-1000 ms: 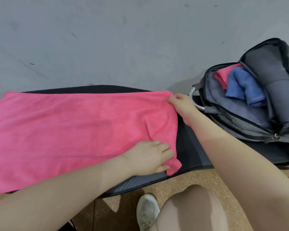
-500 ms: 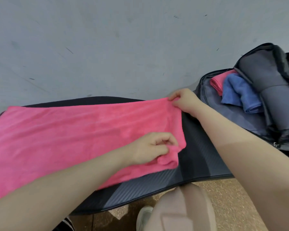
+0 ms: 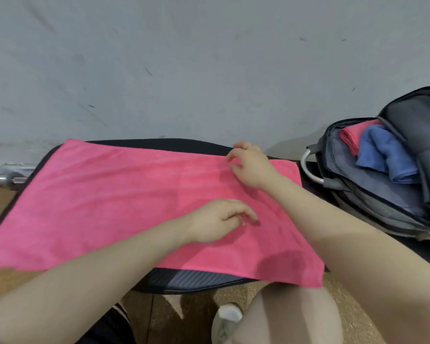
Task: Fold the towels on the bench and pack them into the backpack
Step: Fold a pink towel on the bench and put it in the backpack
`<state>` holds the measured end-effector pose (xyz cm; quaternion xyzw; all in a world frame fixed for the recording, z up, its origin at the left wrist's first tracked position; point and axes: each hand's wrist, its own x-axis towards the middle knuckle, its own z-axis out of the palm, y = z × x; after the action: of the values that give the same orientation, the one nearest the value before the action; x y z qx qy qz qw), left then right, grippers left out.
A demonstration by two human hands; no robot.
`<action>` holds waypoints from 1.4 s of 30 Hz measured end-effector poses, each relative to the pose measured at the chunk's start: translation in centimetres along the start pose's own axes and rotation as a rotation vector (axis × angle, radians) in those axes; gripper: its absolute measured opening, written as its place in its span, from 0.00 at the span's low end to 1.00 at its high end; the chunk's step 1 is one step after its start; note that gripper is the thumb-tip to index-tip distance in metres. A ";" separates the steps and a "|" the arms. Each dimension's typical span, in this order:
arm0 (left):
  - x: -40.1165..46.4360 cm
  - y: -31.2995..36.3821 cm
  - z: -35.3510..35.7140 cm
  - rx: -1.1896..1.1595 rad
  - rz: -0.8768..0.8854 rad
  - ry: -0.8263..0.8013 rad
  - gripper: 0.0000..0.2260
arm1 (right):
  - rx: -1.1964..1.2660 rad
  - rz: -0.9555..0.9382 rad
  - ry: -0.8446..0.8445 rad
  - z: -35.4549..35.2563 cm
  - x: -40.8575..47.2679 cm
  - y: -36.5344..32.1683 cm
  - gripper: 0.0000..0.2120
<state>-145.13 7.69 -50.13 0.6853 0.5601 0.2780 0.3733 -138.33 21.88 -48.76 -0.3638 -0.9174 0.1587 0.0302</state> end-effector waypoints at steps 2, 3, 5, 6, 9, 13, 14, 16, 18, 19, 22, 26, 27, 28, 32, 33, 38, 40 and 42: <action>-2.8 -1.9 -2.6 0.045 -0.054 0.144 0.16 | 0.047 -0.078 -0.018 1.8 1.2 -4.2 0.14; -4.5 -2.8 -3.8 0.072 -0.095 0.223 0.14 | 0.062 -0.123 -0.031 2.8 1.8 -6.4 0.14; -8.3 -4.6 -6.2 0.123 -0.210 0.393 0.11 | 0.086 -0.209 -0.052 4.7 2.8 -10.9 0.14; -10.2 -5.5 -7.3 0.154 -0.267 0.476 0.10 | 0.095 -0.249 -0.060 5.6 3.3 -13.0 0.13; -16.1 -8.0 -9.9 0.267 -0.450 0.702 0.09 | 0.094 -0.377 -0.088 7.7 4.5 -19.1 0.13; -23.2 -10.7 -11.4 0.353 -0.739 0.913 0.07 | -0.026 -0.534 -0.147 10.4 6.8 -25.9 0.16; -24.5 -11.2 -11.5 0.346 -0.803 0.949 0.08 | -0.060 -0.552 -0.157 11.0 7.5 -27.3 0.17; -26.3 -11.9 -11.5 0.312 -0.920 0.972 0.11 | -0.109 -0.588 -0.151 12.1 8.8 -29.5 0.19; -27.1 -12.4 -11.1 0.234 -1.010 0.938 0.17 | -0.166 -0.627 -0.124 13.0 10.0 -30.8 0.19; -27.2 -12.6 -10.8 0.161 -1.031 0.934 0.19 | -0.223 -0.648 -0.108 13.3 10.5 -31.1 0.18; -27.1 -12.8 -10.6 -0.014 -1.009 0.982 0.22 | -0.436 -0.701 -0.019 13.3 11.9 -30.8 0.17; -26.7 -12.8 -11.6 0.042 -1.106 0.863 0.22 | -0.506 -0.655 -0.003 11.8 13.2 -28.8 0.15; -26.7 -12.9 -11.9 0.053 -1.131 0.817 0.22 | -0.507 -0.627 -0.020 11.3 13.4 -28.5 0.13; -26.7 -13.0 -12.3 0.061 -1.147 0.775 0.21 | -0.511 -0.598 -0.032 10.9 13.8 -28.3 0.12; -26.5 -12.6 -14.2 0.136 -1.132 0.646 0.09 | -0.533 -0.532 -0.014 9.7 14.8 -28.1 0.11; -26.3 -12.3 -14.5 0.168 -1.122 0.628 0.11 | -0.522 -0.514 -0.002 9.4 15.0 -27.9 0.11; -25.4 -11.9 -14.6 0.202 -1.041 0.787 0.15 | -0.294 -0.287 0.061 7.8 15.4 -26.6 0.09; -25.4 -11.8 -14.9 0.055 -0.952 0.905 0.13 | -0.093 -0.209 0.080 7.5 15.5 -26.2 0.07; -25.5 -11.7 -15.5 -0.064 -0.879 1.066 0.11 | 0.071 -0.186 0.067 7.5 15.5 -26.4 0.08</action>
<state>-169.60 -12.96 -50.01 0.1530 0.8844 0.4163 0.1452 -168.34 12.28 -48.54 -0.2807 -0.9395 0.1755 0.0886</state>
